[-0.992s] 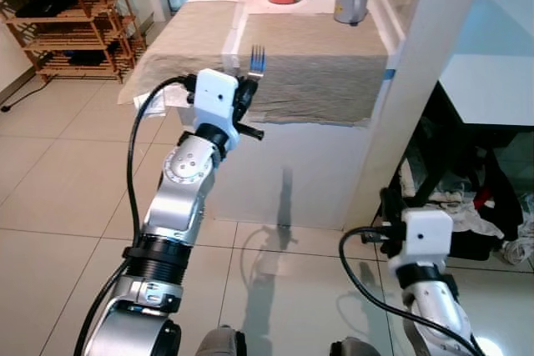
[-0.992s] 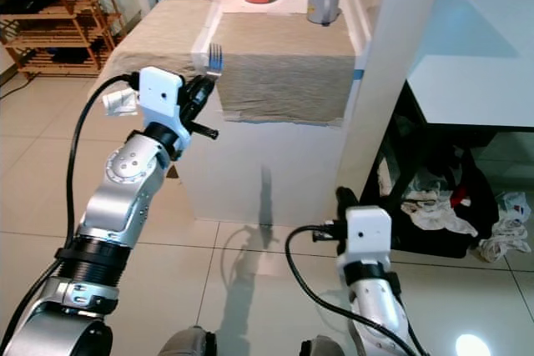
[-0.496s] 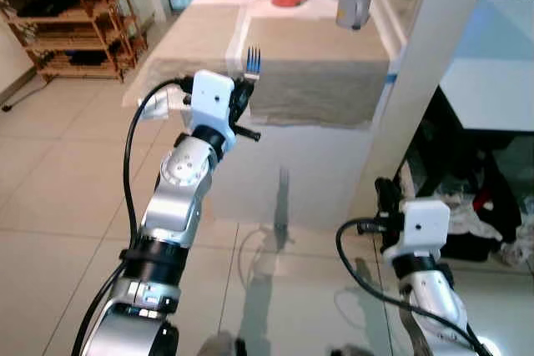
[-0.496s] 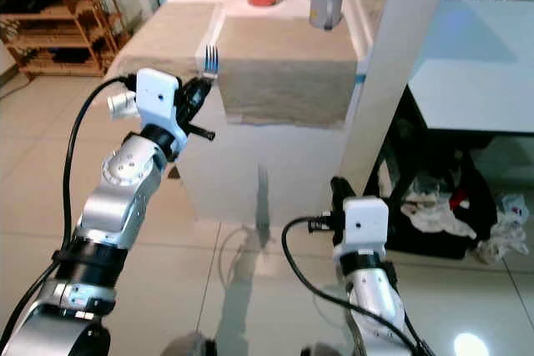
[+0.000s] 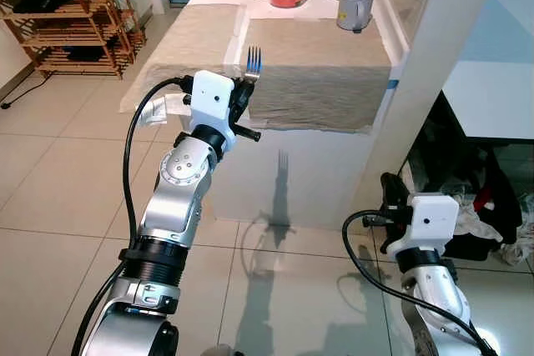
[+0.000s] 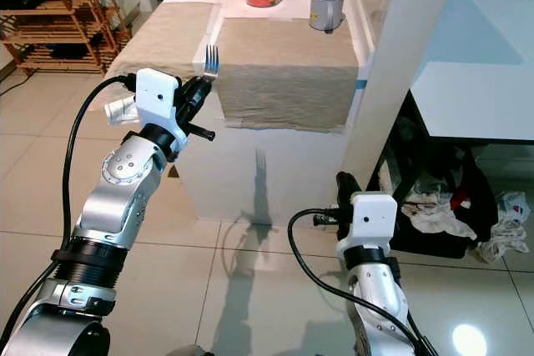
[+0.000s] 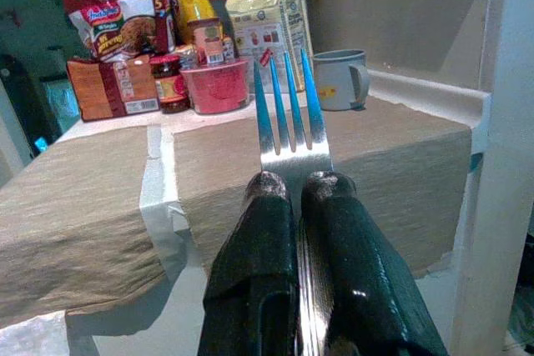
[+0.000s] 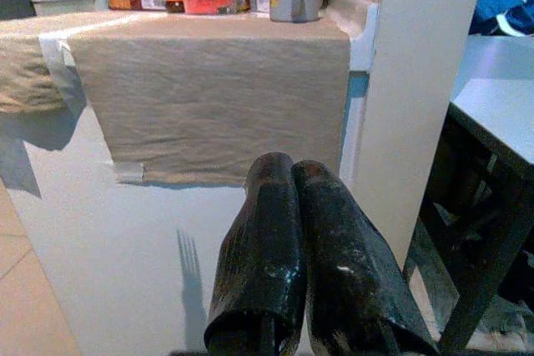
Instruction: Setting the table
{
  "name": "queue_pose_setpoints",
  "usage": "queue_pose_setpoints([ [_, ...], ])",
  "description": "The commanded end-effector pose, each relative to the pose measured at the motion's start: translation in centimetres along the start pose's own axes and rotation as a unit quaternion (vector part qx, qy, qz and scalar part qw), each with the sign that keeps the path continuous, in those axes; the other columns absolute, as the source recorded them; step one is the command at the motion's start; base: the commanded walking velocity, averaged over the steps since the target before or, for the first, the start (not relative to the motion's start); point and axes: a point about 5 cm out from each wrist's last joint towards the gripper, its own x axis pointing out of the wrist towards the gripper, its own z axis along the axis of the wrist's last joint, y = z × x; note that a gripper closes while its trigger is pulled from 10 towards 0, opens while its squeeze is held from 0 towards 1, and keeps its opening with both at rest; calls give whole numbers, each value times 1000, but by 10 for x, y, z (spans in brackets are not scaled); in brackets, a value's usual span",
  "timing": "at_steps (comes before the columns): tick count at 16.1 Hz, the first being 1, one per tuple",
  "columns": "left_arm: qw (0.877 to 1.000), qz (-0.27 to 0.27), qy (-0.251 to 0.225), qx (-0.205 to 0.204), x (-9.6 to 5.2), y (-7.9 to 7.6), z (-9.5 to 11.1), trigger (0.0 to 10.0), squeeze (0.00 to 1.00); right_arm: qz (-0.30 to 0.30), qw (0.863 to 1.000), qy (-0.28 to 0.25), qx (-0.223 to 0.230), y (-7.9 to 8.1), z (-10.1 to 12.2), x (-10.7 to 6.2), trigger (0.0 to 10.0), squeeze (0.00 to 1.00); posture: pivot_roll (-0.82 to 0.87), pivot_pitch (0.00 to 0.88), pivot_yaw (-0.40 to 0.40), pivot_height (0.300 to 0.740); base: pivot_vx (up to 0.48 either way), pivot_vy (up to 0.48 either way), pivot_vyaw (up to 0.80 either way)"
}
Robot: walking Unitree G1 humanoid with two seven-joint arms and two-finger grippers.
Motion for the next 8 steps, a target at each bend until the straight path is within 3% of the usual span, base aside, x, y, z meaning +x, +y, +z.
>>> queue_pose_setpoints([
  [1,1000,2,-8,1,0,2,4,0,0,-3,1000,9,6,-1,-3,0,10000,0,-29,0,53,740,0,0,0],
  [8,1000,11,-4,2,-3,5,1,0,0,2,1000,-4,9,0,2,10,10000,0,-12,0,36,740,0,0,0],
])
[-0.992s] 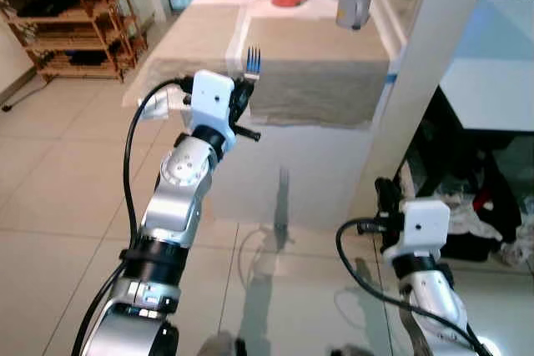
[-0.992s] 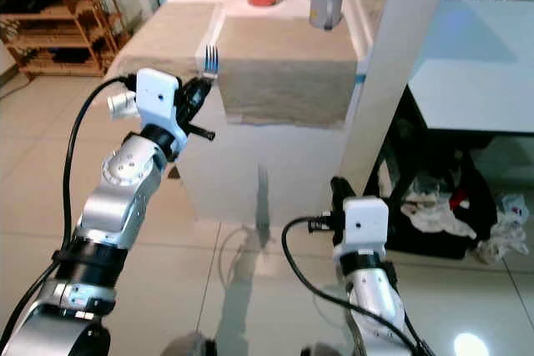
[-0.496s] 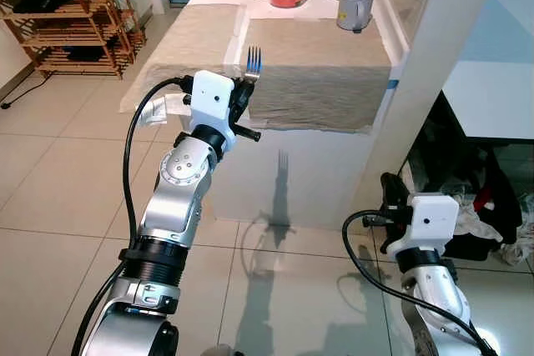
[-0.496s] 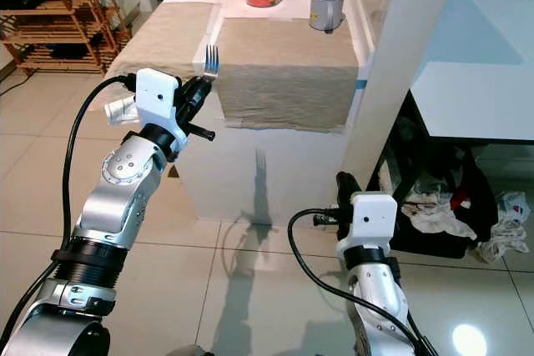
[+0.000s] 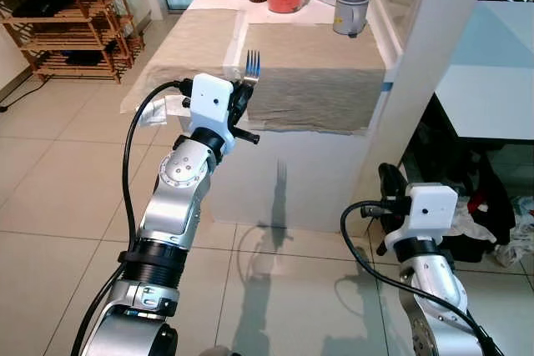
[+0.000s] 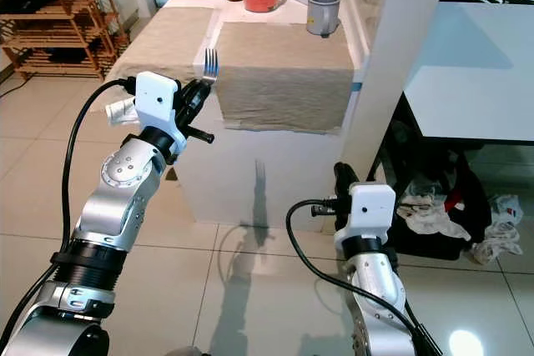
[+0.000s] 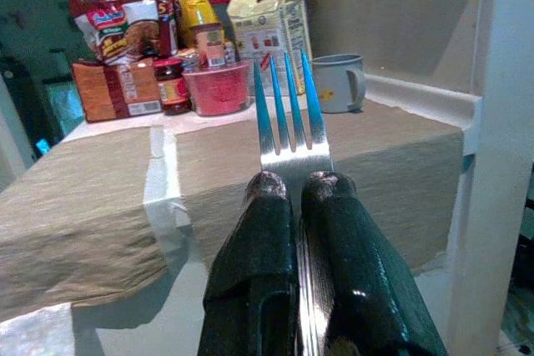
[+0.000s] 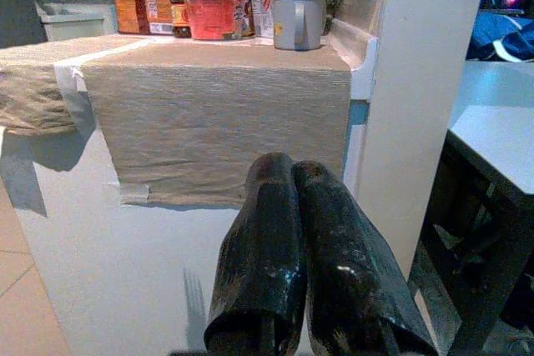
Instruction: Setting the table
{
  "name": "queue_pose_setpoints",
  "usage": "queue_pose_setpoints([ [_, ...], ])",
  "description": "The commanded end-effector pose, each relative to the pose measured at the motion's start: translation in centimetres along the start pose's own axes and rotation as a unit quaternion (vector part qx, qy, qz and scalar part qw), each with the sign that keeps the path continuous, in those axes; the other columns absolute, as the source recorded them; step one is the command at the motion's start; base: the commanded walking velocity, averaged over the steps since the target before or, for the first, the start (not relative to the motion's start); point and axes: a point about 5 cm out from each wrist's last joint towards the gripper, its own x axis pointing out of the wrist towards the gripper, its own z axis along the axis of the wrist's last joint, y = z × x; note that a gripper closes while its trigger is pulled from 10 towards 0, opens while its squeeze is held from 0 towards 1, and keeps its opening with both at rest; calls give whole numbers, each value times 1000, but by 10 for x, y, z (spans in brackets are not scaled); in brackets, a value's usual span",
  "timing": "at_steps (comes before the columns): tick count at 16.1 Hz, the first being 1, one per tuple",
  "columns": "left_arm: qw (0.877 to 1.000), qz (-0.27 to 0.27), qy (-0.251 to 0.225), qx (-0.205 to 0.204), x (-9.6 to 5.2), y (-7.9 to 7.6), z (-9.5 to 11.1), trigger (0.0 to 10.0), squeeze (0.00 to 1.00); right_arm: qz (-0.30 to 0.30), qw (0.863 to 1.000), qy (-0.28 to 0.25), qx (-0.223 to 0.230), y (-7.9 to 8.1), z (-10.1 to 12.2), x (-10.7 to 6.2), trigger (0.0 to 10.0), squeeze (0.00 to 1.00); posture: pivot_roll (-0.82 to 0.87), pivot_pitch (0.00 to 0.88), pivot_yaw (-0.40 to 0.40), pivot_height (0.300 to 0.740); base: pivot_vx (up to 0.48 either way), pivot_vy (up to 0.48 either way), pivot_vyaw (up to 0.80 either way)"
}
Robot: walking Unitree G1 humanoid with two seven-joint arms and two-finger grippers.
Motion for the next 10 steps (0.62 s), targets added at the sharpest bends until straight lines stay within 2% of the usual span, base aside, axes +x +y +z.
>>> queue_pose_setpoints([
  [1,1000,7,-9,8,-1,4,4,0,0,1,1000,8,8,2,-3,3,10000,0,-2,0,33,740,0,-259,0],
  [10,1000,7,-2,9,1,4,1,0,0,6,1000,12,6,2,-7,8,10000,0,2,0,31,740,0,-464,0],
])
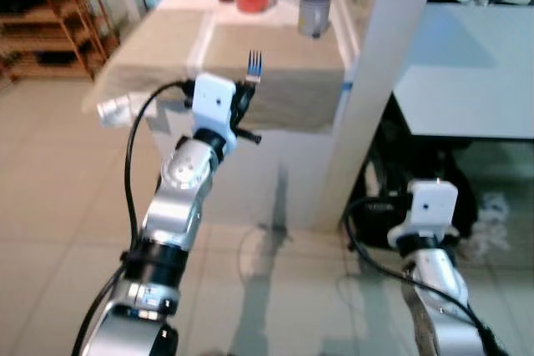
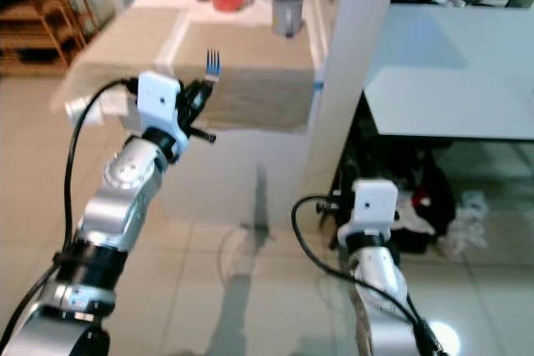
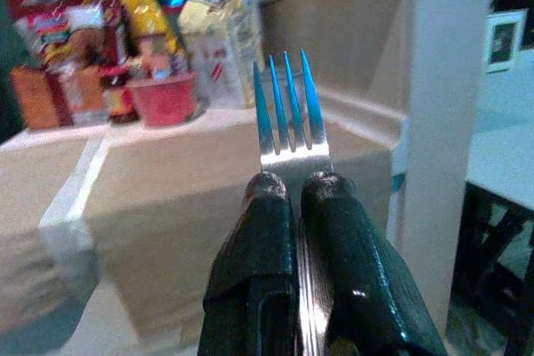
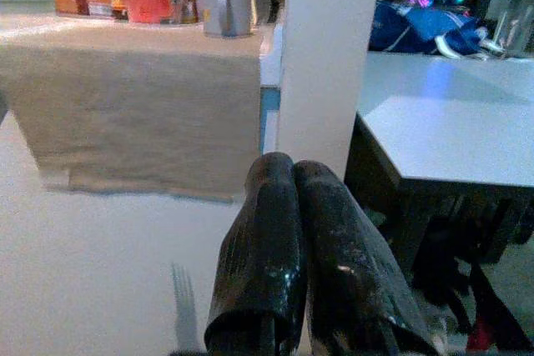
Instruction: Setting the table
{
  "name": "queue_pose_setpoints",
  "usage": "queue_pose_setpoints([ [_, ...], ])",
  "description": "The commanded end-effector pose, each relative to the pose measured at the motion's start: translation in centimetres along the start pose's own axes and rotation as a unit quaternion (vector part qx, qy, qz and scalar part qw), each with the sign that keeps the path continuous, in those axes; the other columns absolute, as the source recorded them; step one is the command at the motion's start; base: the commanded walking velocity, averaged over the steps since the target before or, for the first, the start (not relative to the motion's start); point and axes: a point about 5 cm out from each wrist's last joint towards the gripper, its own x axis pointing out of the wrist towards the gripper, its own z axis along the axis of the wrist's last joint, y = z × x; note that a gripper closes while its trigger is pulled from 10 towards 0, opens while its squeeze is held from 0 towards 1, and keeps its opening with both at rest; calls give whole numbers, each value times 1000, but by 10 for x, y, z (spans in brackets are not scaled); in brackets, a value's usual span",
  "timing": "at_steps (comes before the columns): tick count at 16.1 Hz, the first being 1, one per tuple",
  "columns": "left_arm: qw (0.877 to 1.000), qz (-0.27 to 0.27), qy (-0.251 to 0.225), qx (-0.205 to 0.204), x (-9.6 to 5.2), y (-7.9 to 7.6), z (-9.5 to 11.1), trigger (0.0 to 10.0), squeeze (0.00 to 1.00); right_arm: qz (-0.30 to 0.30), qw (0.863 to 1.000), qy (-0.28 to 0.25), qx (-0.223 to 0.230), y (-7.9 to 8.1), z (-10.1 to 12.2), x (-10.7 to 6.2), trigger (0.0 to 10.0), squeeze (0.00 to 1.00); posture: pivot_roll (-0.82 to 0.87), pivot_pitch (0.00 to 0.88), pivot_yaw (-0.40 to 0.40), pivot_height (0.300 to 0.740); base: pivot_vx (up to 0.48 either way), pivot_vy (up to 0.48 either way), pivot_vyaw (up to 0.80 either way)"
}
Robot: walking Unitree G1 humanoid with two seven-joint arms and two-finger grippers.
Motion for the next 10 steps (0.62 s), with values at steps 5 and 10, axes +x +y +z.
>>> queue_pose_setpoints([
  [5,1000,-7,-9,1,3,-3,3,0,0,2,1000,0,5,0,0,3,10000,0,-8,0,32,740,0,-456,0],
  [10,1000,-5,-7,8,5,-4,2,0,0,12,1000,-4,-5,1,1,9,10000,0,7,0,14,740,52,-437,0],
])
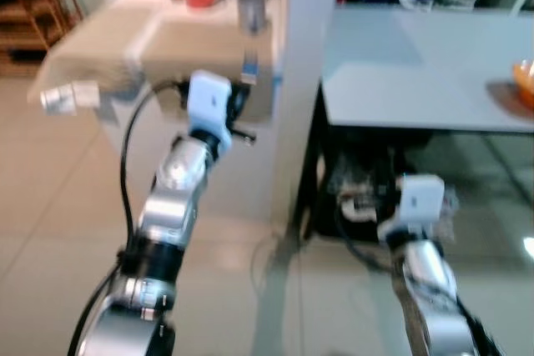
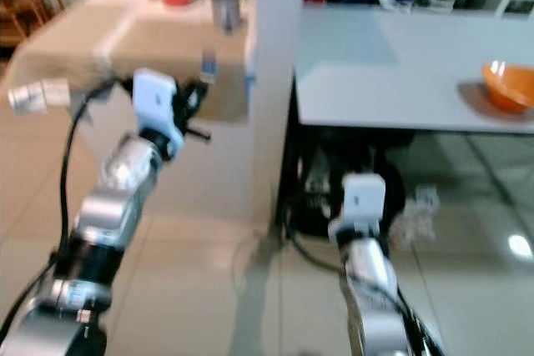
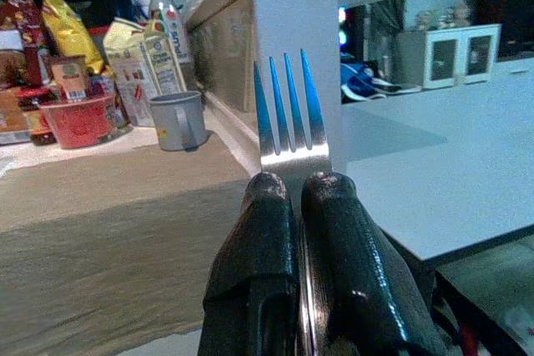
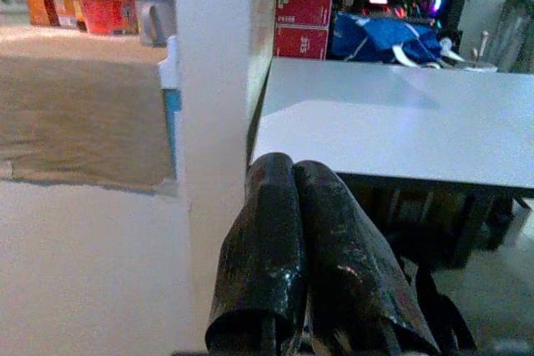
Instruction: Setting the table
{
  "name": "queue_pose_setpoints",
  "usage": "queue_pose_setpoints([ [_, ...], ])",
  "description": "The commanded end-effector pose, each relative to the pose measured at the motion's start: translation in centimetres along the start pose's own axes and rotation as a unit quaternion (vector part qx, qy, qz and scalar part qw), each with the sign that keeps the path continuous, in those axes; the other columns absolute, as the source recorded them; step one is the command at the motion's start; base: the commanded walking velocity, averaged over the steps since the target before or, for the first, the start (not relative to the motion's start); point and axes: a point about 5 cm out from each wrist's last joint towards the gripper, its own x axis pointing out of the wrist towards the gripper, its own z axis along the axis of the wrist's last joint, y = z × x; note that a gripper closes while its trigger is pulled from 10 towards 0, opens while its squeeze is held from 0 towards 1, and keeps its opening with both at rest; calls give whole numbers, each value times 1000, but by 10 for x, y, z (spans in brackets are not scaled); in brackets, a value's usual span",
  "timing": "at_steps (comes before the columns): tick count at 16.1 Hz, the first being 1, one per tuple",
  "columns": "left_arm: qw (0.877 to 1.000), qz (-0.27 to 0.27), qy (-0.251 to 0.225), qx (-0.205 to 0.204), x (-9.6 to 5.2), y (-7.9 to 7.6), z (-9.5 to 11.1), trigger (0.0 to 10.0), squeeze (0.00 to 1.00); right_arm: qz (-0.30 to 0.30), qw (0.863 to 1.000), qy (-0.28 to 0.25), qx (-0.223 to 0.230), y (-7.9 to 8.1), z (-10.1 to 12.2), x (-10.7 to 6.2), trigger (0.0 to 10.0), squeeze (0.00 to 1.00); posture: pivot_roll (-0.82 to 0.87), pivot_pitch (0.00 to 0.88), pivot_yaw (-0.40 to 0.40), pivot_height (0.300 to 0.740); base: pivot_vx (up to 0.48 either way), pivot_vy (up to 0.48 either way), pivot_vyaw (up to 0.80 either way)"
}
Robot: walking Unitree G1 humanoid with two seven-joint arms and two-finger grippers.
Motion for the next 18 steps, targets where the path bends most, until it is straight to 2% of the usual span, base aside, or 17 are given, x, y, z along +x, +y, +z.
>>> queue_pose_setpoints([
  [1,1000,0,0,2,2,-4,1,0,0,-3,1000,4,-4,-4,-2,0,10000,0,7,0,14,740,277,-390,0],
  [4,1000,7,7,9,2,4,-2,0,0,4,1000,1,1,4,-3,3,10000,0,12,0,19,740,280,-386,0],
  [15,1000,-17,-3,20,7,-6,-2,0,0,-6,1000,0,-7,-1,-5,3,10000,0,-7,0,38,740,281,-386,0],
  [17,1000,-19,-5,21,7,-7,-2,0,0,-11,1000,-1,-1,-3,-5,3,10000,0,-8,0,39,740,281,-386,-556],
  [18,1000,-20,-5,21,7,-7,-2,0,0,-8,1000,-4,-15,-3,-4,3,10000,0,-8,0,40,740,281,-386,0],
])
